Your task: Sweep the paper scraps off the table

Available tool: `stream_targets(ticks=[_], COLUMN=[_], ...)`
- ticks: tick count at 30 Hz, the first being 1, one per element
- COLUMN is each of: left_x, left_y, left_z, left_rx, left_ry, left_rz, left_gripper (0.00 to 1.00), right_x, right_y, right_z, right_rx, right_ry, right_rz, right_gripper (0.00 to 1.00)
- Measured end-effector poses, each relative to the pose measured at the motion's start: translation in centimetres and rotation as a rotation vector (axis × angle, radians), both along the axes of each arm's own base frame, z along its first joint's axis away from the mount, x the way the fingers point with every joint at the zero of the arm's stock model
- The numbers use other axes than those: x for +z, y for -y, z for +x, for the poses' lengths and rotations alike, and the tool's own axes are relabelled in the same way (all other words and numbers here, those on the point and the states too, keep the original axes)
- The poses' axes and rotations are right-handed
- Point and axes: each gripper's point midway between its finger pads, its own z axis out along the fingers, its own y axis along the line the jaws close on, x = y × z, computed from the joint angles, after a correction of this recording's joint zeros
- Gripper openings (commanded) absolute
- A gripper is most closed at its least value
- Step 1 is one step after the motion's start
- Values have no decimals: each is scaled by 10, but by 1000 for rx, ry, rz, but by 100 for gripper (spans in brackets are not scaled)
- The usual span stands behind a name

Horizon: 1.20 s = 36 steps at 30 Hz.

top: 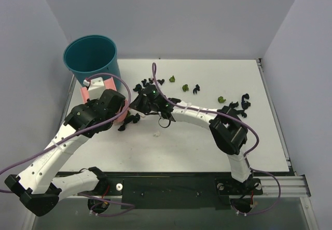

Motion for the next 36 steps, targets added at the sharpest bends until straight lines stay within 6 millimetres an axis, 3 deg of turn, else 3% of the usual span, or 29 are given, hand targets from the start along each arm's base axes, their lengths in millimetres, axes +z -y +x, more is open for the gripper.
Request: stream_targets(ticks=[4,8,12,14,21,24,31,36], left_x=[-4,-17,-31,-38,-63,-73,-105,-110], left_y=[-2,-1,5,8,26,36,58,70], left_z=[-1,-4,-8,-9,-12,-14,-28,-45], left_rx=[-5,-28,-69,-93,-184,-225,-346,-425], left_ry=[-15,-58,-107,-129,-215,-253,-374,-418], left_rz=[11,26,26,23,-3,-17,16,44], left_gripper=[0,0,0,0,0,0,0,0], right_x=[-16,-32,-59,-62,-49,-49,-29,36], right_y=[-9,-2,26,47,147,175,200,194], right_z=[-7,-10,-15,-19,-15,-19,-38,-29], right_rx=[14,17,6,-5,-126,-156,-93,7], right_ry=[-22,-38,-70,-87,-91,-93,-70,52], right_rz=[-21,-53,-104,-103,-107,-131,-197,-248], right_gripper=[0,0,0,0,0,0,0,0])
